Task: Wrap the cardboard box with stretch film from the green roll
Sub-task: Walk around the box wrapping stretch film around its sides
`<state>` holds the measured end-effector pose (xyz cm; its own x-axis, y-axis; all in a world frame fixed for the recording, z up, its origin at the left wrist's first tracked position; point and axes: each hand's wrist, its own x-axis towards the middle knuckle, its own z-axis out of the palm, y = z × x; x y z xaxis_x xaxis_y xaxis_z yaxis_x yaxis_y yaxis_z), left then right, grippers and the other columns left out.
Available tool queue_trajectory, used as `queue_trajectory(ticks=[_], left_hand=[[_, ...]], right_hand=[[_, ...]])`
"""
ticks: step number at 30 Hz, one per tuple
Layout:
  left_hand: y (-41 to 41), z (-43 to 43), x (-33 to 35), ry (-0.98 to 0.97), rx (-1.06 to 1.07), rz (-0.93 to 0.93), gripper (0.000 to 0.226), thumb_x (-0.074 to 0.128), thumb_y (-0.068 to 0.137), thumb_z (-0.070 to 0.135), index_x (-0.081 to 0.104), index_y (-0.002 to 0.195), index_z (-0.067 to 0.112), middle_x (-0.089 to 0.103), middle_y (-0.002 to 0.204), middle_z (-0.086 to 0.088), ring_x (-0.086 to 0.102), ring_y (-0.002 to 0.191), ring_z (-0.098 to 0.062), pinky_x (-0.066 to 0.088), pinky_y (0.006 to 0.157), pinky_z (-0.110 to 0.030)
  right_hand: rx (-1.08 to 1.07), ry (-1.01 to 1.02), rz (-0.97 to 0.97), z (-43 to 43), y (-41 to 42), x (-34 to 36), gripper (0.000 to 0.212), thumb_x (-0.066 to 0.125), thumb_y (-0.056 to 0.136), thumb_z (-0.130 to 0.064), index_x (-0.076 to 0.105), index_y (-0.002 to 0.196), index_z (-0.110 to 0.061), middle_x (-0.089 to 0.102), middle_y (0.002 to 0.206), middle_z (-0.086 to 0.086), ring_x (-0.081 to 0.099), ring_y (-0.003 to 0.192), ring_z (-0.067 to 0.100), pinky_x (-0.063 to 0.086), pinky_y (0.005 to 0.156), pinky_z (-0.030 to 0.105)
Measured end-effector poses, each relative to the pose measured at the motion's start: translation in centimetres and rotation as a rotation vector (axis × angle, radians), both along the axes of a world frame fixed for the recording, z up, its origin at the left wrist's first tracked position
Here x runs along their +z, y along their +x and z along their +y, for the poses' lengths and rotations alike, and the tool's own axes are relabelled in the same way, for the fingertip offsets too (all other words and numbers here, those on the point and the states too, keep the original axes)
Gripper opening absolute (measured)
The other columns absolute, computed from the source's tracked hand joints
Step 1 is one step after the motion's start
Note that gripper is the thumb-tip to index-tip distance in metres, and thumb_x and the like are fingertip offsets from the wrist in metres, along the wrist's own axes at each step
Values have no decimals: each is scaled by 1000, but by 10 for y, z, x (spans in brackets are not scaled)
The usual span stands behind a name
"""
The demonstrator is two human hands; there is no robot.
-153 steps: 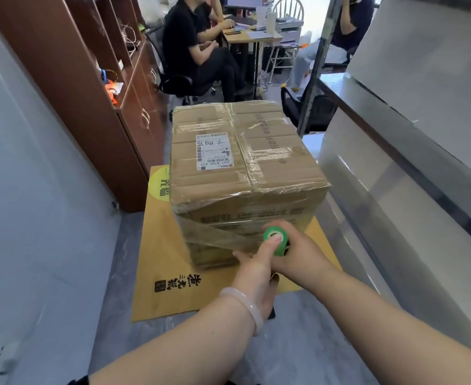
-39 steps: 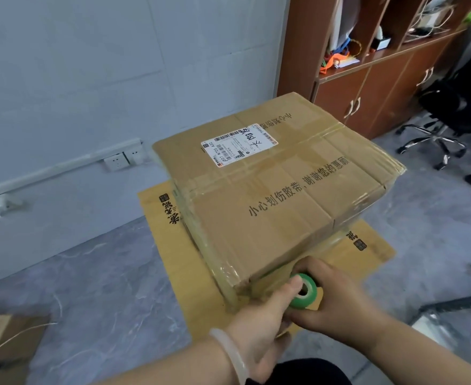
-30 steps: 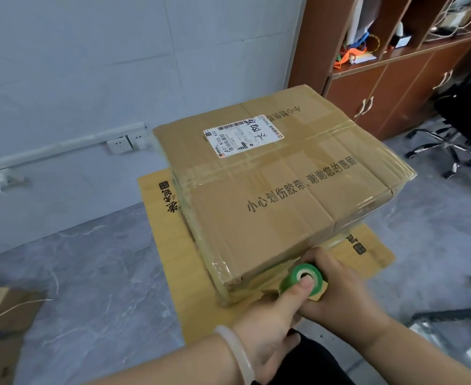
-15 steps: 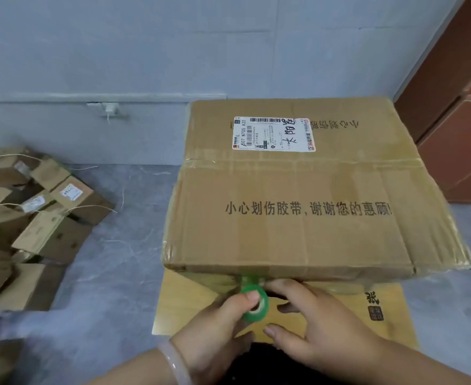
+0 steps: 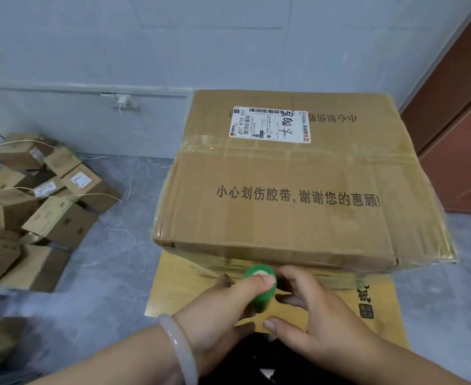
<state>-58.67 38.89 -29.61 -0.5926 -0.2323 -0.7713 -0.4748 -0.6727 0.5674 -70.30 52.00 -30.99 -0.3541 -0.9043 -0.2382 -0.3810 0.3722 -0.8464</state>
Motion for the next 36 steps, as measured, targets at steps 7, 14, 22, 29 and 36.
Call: queue_trajectory(ticks=[7, 14, 22, 29, 36], left_hand=[[-1, 0, -2, 12, -40, 45, 68, 81, 52, 33, 70, 115, 10, 77, 109, -10, 67, 105, -25, 50, 102, -42], [-6, 3, -10, 42, 14, 114, 87, 84, 48, 24, 59, 129, 4, 72, 116, -20, 67, 113, -35, 47, 99, -45], [-7, 8, -12, 30, -25, 187, 85, 82, 44, 14, 57, 125, 2, 74, 94, -15, 73, 79, -21, 57, 63, -27], [3, 23, -21, 33, -13, 163, 154, 100, 31, 26, 10, 154, 44, 66, 130, -19, 63, 119, -37, 40, 111, -51], [-17, 58, -23, 9, 260, 165, 127, 80, 41, 26, 23, 154, 36, 79, 95, -5, 76, 83, -19, 58, 69, -37]], right_hand=[[16, 14, 189, 6, 0, 9, 64, 51, 68, -77, 36, 128, -59, 45, 117, -35, 52, 107, -7, 46, 89, 17], [-58, -5, 23, 3, 0, 10, 58, 64, 64, -63, 36, 115, -66, 51, 121, -40, 49, 113, -15, 43, 96, 13], [41, 67, 244, 2, -5, 13, 62, 52, 65, -71, 47, 124, -51, 40, 121, -38, 35, 121, -15, 32, 96, 8], [53, 102, 335, 4, -16, 23, 50, 48, 62, -64, 26, 104, -46, 62, 112, -17, 58, 105, 6, 46, 82, 25], [420, 85, 366, 13, -46, 20, 74, 51, 80, -58, -2, 131, -57, 43, 141, -15, 40, 126, 5, 29, 98, 9]])
